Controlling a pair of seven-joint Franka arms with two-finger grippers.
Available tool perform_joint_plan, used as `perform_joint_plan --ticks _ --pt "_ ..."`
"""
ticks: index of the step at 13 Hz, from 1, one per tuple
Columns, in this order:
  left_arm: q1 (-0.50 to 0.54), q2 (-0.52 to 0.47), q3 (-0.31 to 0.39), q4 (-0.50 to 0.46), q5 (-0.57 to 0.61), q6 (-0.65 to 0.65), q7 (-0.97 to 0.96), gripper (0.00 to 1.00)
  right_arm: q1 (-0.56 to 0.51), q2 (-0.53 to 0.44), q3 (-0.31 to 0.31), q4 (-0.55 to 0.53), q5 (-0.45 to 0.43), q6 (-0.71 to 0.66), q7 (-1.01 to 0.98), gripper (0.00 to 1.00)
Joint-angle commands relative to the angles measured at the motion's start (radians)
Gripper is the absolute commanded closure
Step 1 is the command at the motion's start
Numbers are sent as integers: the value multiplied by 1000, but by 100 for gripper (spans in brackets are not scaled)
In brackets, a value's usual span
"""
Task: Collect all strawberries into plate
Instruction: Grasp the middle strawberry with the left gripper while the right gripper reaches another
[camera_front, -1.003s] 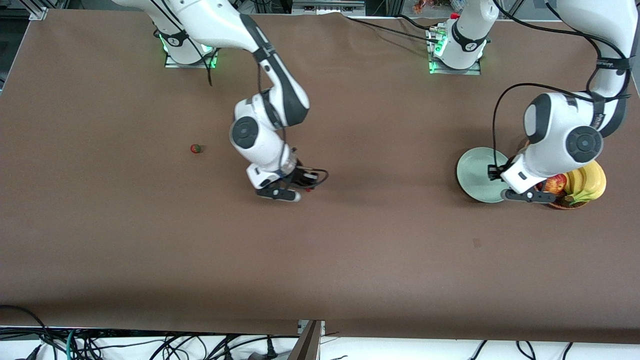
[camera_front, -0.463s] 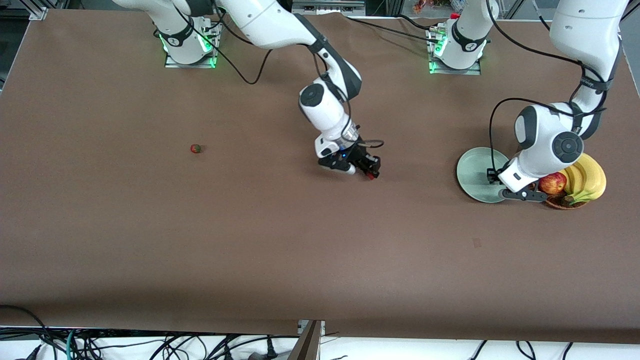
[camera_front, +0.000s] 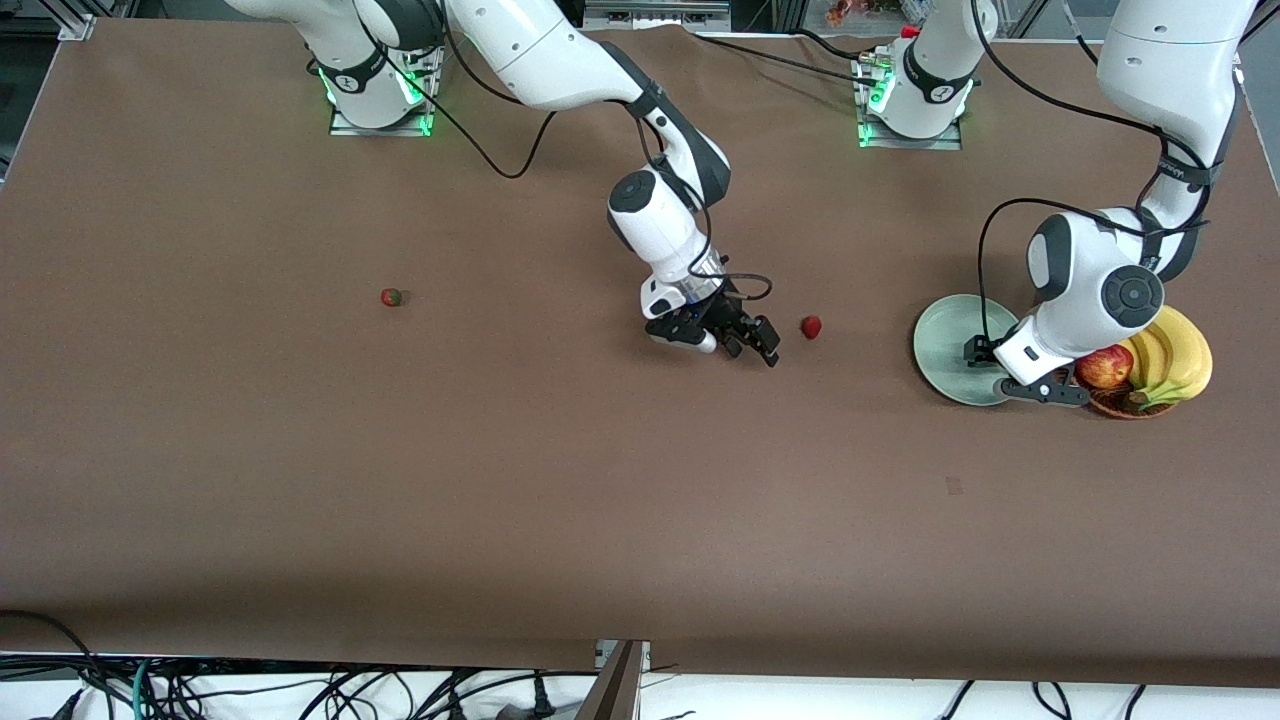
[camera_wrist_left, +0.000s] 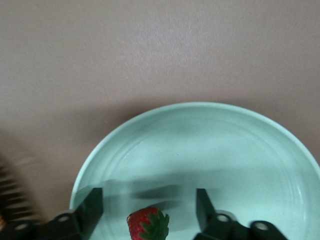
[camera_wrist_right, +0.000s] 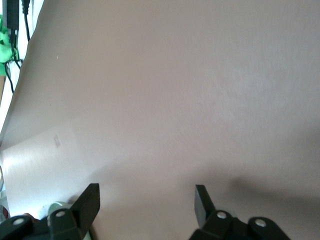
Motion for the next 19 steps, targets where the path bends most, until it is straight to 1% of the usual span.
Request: perform_joint_plan --ticks 1,2,3,4,5,7,10,12,13,15,16,17,18,19 --pt "-4 -83 5 37 -30 -127 36 0 -33 -100 -46 -24 -20 -231 -56 15" --pt "-6 -107 3 59 -32 -187 33 0 -31 -133 -95 -45 -21 -340 -108 14" --pt "-12 -129 3 71 -53 -221 28 0 -31 -175 -140 -79 -21 -438 -204 14" --pt "-16 -152 0 73 -105 -235 13 0 -31 -226 -183 -131 -18 -518 -311 14" --pt "-25 -166 -17 70 -133 -249 -33 0 -31 -280 -235 -198 -18 -590 -405 13" --pt "-33 -190 -102 58 -130 -252 -163 0 -31 -393 -310 -368 -21 -689 -568 13" --pt "-35 -238 -249 -14 -123 -227 -353 0 -30 -547 -416 -675 -41 -685 -819 12" --pt "-35 -241 -355 -37 -101 -191 -522 0 -28 -620 -488 -847 -43 -678 -970 12" --pt "-35 -241 -400 -63 -60 -152 -609 0 -28 -647 -517 -905 -43 -669 -1025 12" --pt "-35 -241 -472 -160 -12 -21 -734 0 -28 -664 -583 -973 -44 -671 -1129 12" --pt "-35 -243 -480 -209 -9 33 -746 0 -28 -661 -613 -977 -52 -674 -1201 12" --pt "-36 -243 -483 -253 -9 81 -748 0 -30 -655 -655 -966 -88 -678 -1269 12" --pt "-38 -243 -485 -296 -9 121 -748 0 -30 -650 -666 -938 -113 -687 -1289 12" --pt "-39 -241 -485 -335 -9 159 -748 0 -30 -648 -670 -928 -118 -710 -1295 12"
